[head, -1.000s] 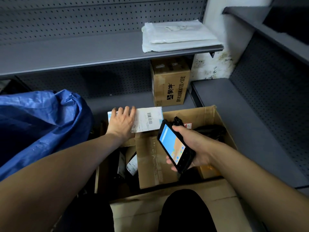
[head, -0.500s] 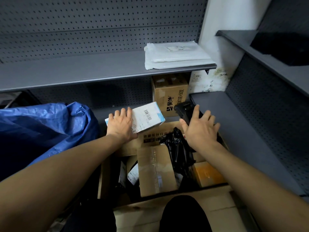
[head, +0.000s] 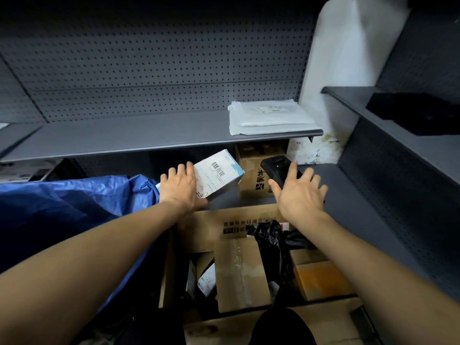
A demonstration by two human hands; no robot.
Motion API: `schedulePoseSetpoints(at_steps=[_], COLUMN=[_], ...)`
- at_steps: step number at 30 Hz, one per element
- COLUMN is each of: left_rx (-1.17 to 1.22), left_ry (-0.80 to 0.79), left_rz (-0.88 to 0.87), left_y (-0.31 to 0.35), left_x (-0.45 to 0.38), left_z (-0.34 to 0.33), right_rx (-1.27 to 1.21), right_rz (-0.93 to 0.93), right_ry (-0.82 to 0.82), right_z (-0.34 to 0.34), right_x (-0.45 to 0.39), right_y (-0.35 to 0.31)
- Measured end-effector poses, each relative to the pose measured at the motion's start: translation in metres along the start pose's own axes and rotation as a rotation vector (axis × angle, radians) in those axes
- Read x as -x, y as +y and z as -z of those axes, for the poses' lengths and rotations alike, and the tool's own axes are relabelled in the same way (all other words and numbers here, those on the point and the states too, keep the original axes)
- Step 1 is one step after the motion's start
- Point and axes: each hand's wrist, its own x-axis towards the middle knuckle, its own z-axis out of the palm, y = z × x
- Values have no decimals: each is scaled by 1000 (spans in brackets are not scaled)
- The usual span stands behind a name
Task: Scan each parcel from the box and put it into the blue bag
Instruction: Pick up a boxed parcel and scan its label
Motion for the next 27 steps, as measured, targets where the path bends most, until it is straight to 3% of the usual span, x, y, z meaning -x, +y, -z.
schedulePoseSetpoints(at_steps=[17, 27], left_rx=[31, 15], left_ry=[85, -30], left_rz=[209, 313], left_y=[-146, -259], left_x=[43, 84], left_z=[43, 52], right_rx=[-27, -51], right_rz=[238, 385], right_ry=[26, 12], right_z=[34, 44], right_x=[21, 46], right_y=[-138, -245])
